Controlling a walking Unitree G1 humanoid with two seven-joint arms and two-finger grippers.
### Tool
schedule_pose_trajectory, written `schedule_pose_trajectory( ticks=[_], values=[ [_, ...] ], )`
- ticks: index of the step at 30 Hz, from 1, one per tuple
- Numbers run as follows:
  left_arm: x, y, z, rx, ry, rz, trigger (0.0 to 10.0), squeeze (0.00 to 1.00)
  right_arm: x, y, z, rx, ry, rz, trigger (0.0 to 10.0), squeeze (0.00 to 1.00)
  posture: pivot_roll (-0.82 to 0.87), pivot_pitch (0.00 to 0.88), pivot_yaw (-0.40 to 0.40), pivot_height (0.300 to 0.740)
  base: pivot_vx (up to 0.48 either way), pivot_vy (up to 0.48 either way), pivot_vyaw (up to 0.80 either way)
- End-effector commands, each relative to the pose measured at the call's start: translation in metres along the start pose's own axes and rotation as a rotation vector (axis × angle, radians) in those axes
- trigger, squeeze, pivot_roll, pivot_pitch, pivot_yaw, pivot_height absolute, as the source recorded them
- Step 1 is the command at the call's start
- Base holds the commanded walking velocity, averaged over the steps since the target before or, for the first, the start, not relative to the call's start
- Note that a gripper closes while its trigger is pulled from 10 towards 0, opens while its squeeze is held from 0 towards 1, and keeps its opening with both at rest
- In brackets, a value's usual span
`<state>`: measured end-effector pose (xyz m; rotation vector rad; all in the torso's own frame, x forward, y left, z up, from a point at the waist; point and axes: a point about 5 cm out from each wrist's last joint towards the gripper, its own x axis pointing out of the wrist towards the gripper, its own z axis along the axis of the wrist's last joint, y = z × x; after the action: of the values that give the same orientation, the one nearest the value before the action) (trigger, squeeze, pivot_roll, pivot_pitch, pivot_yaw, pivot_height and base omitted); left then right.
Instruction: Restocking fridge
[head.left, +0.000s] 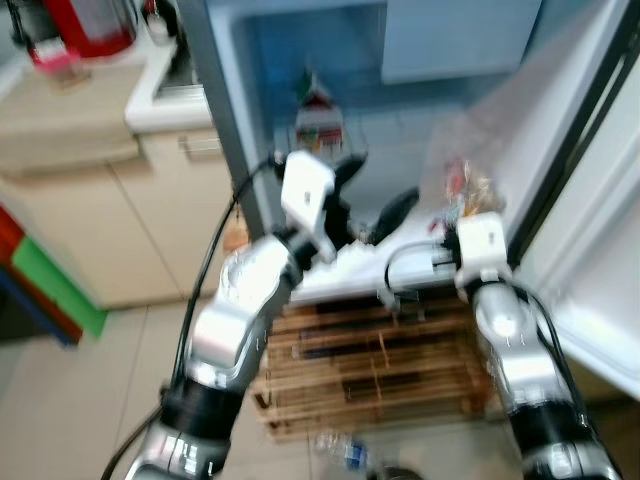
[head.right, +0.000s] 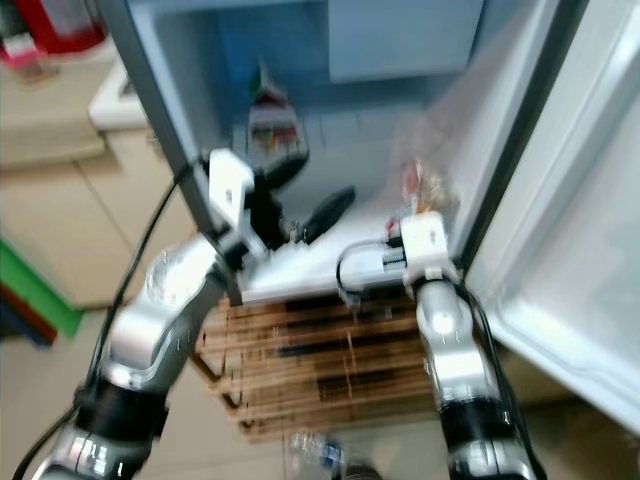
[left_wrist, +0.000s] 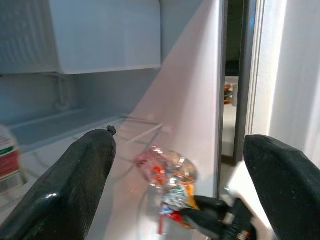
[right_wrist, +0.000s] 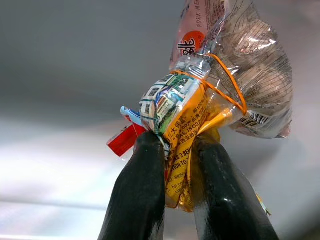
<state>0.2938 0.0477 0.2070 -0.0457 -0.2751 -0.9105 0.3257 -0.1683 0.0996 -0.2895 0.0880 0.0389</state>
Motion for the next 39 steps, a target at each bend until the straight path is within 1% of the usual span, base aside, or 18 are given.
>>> schedule_pose_trajectory(
  ticks=[1, 4, 5, 7, 10, 12, 14, 17, 20, 21, 23, 25, 28, 29, 30, 36, 37, 39],
  values=[
    [-0.002, -0.007, 0.003, 0.026, 0.015, -0.083, 10.0, 0.0, 0.007, 0.013, 0.005, 0.013, 0.011, 0.056, 10.0, 0.0, -0.09, 0.0, 0.044, 0.74, 0.0, 0.0, 0.0],
    [-0.006, -0.014, 0.008, 0.039, 0.041, -0.17, 10.0, 0.0, 0.014, 0.019, 0.007, 0.015, 0.022, 0.079, 10.0, 0.0, -0.06, 0.0, 0.038, 0.74, 0.0, 0.0, 0.0],
    [-0.006, -0.014, 0.008, 0.039, 0.041, -0.17, 10.0, 0.0, 0.014, 0.019, 0.007, 0.015, 0.022, 0.079, 10.0, 0.0, -0.06, 0.0, 0.038, 0.74, 0.0, 0.0, 0.0],
    [-0.017, -0.019, 0.016, -0.001, 0.063, -0.235, 10.0, 0.0, 0.021, 0.026, 0.007, 0.013, 0.038, 0.088, 10.0, 0.0, -0.01, 0.046, 0.033, 0.74, 0.0, 0.0, 0.0],
    [-0.025, -0.023, 0.019, -0.023, 0.071, -0.256, 10.0, 0.0, 0.022, 0.03, 0.005, 0.019, 0.053, 0.092, 10.0, 0.0, 0.01, 0.068, 0.033, 0.74, 0.0, 0.0, 0.0],
    [-0.034, -0.029, 0.022, -0.051, 0.071, -0.273, 10.0, 0.0, 0.021, 0.035, 0.002, 0.034, 0.068, 0.09, 10.0, 0.0, 0.05, 0.101, 0.04, 0.74, 0.0, 0.0, 0.0],
    [-0.04, -0.033, 0.028, -0.1, 0.045, -0.281, 10.0, 0.0, 0.024, 0.042, 0.0, 0.057, 0.09, 0.088, 10.0, 0.0, 0.07, 0.121, 0.048, 0.74, 0.0, 0.0, 0.0],
    [-0.053, -0.041, 0.031, -0.133, 0.084, -0.28, 10.0, 0.0, 0.031, 0.057, 0.002, 0.112, 0.125, 0.098, 10.0, 0.0, 0.13, 0.165, 0.07, 0.74, 0.0, 0.0, 0.0],
    [-0.055, -0.041, 0.031, -0.141, 0.098, -0.268, 10.0, 0.0, 0.034, 0.061, 0.005, 0.122, 0.134, 0.106, 10.0, 0.0, 0.13, 0.173, 0.072, 0.74, 0.0, 0.0, 0.0],
    [-0.058, -0.043, 0.033, -0.146, 0.103, -0.265, 10.0, 0.0, 0.035, 0.063, 0.007, 0.121, 0.131, 0.108, 10.0, 0.0, 0.15, 0.19, 0.075, 0.74, 0.0, 0.0, 0.0],
    [-0.065, -0.048, 0.035, -0.157, 0.123, -0.254, 10.0, 0.0, 0.04, 0.066, 0.016, 0.104, 0.103, 0.116, 10.0, 0.0, 0.17, 0.211, 0.079, 0.74, 0.0, 0.0, 0.0],
    [-0.066, -0.048, 0.035, -0.161, 0.127, -0.253, 10.0, 0.0, 0.041, 0.066, 0.019, 0.1, 0.097, 0.117, 10.0, 0.0, 0.17, 0.211, 0.079, 0.74, 0.0, 0.0, 0.0],
    [-0.076, -0.057, 0.037, -0.195, 0.151, -0.24, 10.0, 0.0, 0.05, 0.069, 0.039, 0.069, 0.043, 0.131, 10.0, 0.0, 0.18, 0.25, 0.066, 0.74, 0.0, 0.0, 0.0],
    [-0.076, -0.057, 0.037, -0.195, 0.151, -0.24, 10.0, 0.0, 0.05, 0.069, 0.039, 0.069, 0.043, 0.131, 10.0, 0.0, 0.18, 0.25, 0.066, 0.74, 0.0, 0.0, 0.0],
    [-0.079, -0.061, 0.038, -0.21, 0.156, -0.232, 10.0, 0.0, 0.054, 0.07, 0.047, 0.047, 0.022, 0.132, 10.0, 0.0, 0.19, 0.263, 0.063, 0.74, 0.0, 0.0, 0.0],
    [-0.085, -0.068, 0.038, -0.239, 0.178, -0.215, 10.0, 0.0, 0.061, 0.072, 0.068, -0.012, -0.039, 0.132, 10.0, 0.0, 0.21, 0.287, 0.061, 0.74, 0.0, 0.0, 0.0],
    [-0.088, -0.071, 0.039, -0.244, 0.183, -0.214, 10.0, 0.0, 0.062, 0.071, 0.072, -0.025, -0.05, 0.12, 10.0, 0.0, 0.22, 0.305, 0.065, 0.74, 0.0, 0.0, 0.0],
    [-0.092, -0.072, 0.038, -0.258, 0.201, -0.211, 10.0, 0.0, 0.064, 0.071, 0.077, -0.025, -0.047, 0.097, 10.0, 0.0, 0.22, 0.308, 0.067, 0.74, 0.0, 0.0, 0.0]
  ],
)
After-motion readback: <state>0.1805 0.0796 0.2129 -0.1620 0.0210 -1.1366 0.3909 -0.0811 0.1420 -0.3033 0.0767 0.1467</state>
